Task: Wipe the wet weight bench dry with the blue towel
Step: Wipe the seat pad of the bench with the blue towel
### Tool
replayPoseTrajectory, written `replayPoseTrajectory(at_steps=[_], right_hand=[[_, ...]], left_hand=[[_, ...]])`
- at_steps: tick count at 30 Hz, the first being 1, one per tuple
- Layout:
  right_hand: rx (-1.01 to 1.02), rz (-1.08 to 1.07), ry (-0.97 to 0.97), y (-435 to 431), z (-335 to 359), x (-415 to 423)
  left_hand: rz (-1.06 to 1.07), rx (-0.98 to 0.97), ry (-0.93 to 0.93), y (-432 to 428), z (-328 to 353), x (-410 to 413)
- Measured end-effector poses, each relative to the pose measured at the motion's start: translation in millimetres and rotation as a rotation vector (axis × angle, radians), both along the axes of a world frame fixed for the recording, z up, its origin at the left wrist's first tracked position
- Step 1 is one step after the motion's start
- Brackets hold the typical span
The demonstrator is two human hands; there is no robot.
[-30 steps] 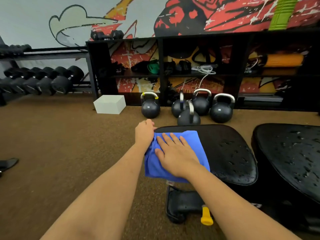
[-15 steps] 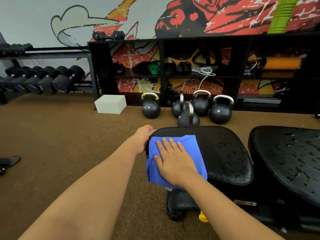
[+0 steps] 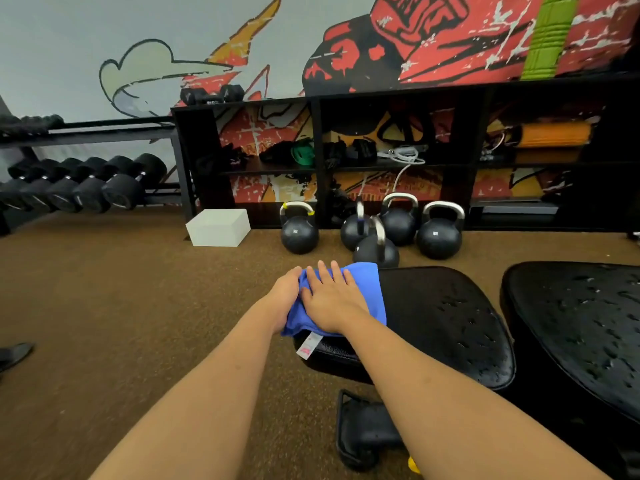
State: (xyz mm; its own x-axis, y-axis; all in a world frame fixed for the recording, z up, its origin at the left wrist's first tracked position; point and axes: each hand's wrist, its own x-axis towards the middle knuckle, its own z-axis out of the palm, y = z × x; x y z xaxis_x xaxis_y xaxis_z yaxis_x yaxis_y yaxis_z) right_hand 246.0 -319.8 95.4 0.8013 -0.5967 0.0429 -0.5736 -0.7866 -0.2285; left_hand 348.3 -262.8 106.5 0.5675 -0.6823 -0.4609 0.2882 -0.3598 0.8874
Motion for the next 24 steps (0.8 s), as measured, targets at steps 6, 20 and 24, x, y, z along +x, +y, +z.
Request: replayPoseTrajectory(at_steps=[6,20,24], right_hand=[[-0.037,-0.350,-0.098,19,5,-20],[0.043,0.112,-0.025,34,-4,-21],[0.006,0.083,-0.140,-7,-4,9]], left_hand=[[-0.174,0.129,-0.146,10,20,-5],[-0.334,0.149,-0.296,2,22,15],[-0.310,0.082,-0.211,3,11,25]])
